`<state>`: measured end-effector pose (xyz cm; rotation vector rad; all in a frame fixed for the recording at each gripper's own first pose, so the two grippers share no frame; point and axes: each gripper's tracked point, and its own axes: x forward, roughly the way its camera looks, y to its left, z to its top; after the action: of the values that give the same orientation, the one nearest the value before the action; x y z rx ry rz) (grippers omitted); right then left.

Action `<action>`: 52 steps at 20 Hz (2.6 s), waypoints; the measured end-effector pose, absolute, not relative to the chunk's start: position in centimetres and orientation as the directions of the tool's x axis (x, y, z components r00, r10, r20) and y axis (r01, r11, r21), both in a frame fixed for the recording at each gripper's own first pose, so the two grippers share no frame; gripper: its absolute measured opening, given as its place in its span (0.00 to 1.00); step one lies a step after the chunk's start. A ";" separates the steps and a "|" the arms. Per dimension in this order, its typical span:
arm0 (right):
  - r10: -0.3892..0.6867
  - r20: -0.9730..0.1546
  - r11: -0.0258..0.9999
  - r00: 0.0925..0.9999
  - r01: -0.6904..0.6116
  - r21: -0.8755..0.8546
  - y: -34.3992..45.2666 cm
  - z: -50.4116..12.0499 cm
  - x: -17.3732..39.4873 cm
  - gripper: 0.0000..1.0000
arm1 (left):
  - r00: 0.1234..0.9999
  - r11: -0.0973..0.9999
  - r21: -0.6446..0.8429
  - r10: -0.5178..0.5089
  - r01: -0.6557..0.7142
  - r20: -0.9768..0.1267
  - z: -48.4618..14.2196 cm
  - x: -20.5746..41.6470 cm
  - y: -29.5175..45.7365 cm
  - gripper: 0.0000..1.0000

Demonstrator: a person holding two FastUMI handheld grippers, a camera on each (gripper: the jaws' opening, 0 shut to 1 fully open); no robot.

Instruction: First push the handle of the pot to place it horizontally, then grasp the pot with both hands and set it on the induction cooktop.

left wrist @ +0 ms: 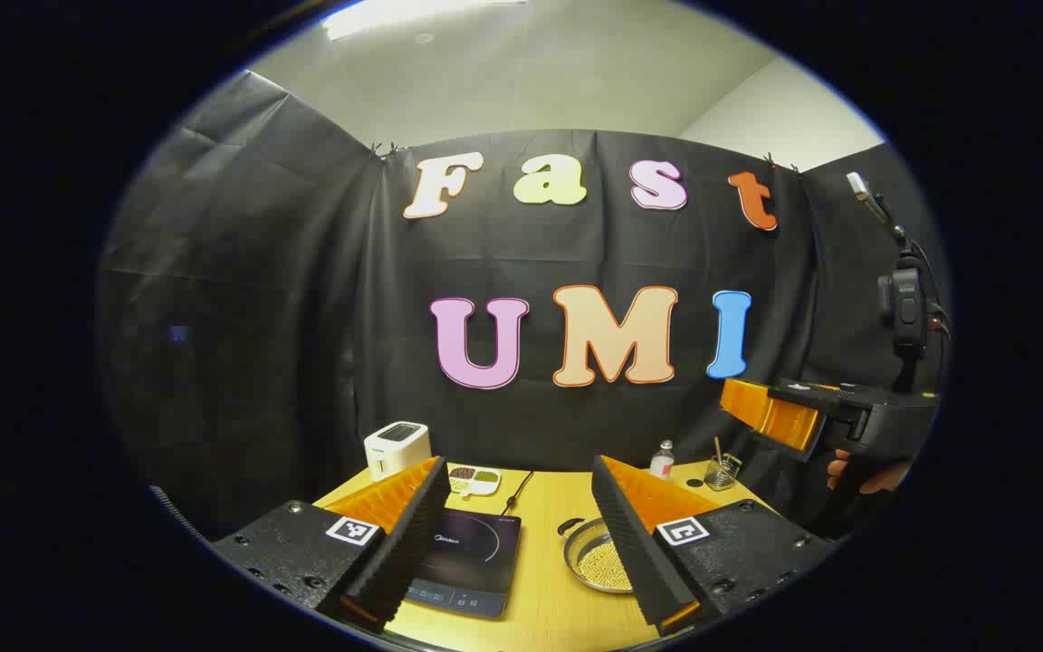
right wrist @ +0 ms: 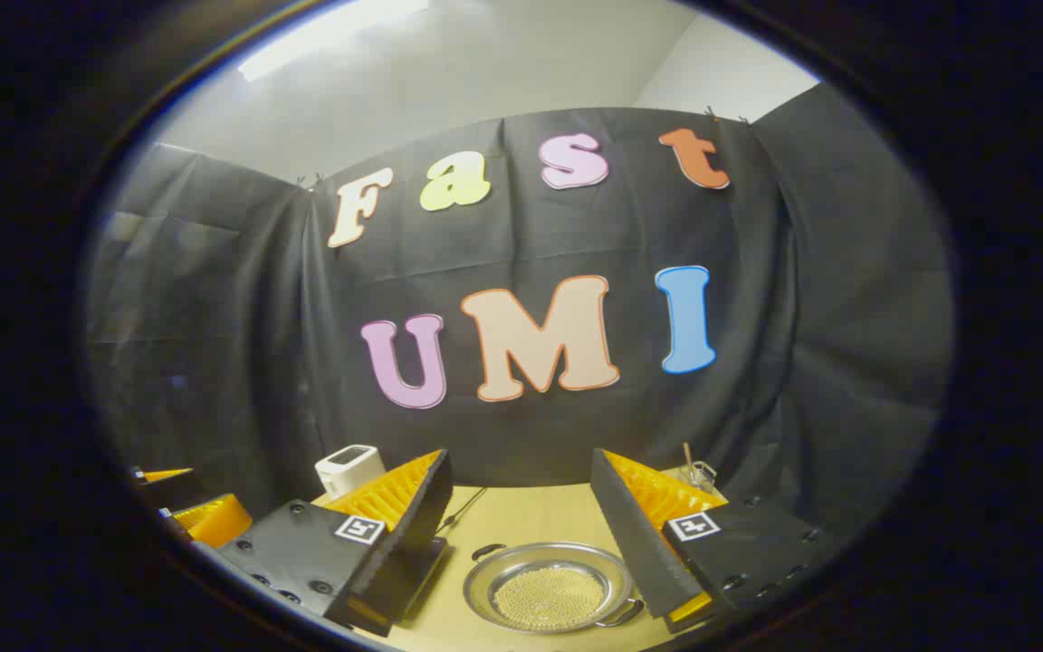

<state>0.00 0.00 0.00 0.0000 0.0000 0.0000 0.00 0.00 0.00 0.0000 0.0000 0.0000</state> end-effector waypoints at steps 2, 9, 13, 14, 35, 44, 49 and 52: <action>-0.016 -0.010 1.000 1.000 0.016 0.024 -0.4 -0.2 0.2 0.93 | 1.000 1.000 0.014 0.013 -0.014 0.004 0.2 0.0 0.5 0.92; -0.061 -0.022 0.998 0.998 0.062 0.029 -2.0 -0.6 1.0 0.93 | 0.999 0.999 0.015 0.032 -0.032 -0.002 -0.3 0.0 1.1 0.92; -0.092 -0.021 0.995 0.996 0.093 0.030 -2.9 -0.4 1.1 0.93 | 1.000 1.000 0.016 0.018 -0.018 -0.007 -0.5 0.5 1.0 0.92; -0.095 -0.028 0.995 0.995 0.096 0.030 -2.9 -0.8 1.2 0.93 | 1.000 1.000 0.014 0.014 -0.013 -0.012 -0.6 0.6 0.9 0.92; -0.081 -0.043 0.996 0.996 0.080 -0.034 -1.3 -2.3 -0.1 0.92 | 0.998 0.999 0.003 -0.045 0.045 -0.040 -2.4 0.5 0.8 0.96; -0.129 -0.021 0.992 0.991 0.129 -0.012 -3.7 -2.1 -3.3 0.25 | 0.996 0.998 -0.011 -0.069 0.069 -0.060 -3.6 0.7 1.4 0.96; -0.162 -0.089 0.986 0.983 0.158 -0.047 -6.0 -3.9 -4.9 0.14 | 0.994 0.996 0.016 -0.083 0.085 -0.068 -4.3 1.4 1.9 0.96; -0.184 -0.154 0.981 0.971 0.171 -0.092 -7.4 -6.1 -5.7 0.09 | 0.991 0.996 0.006 -0.092 0.093 -0.093 -5.4 1.7 2.3 0.96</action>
<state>-5.74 -7.35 -6.12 -0.0786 0.1625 -0.1794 1.66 2.31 -5.36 0.0099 0.0928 -0.0930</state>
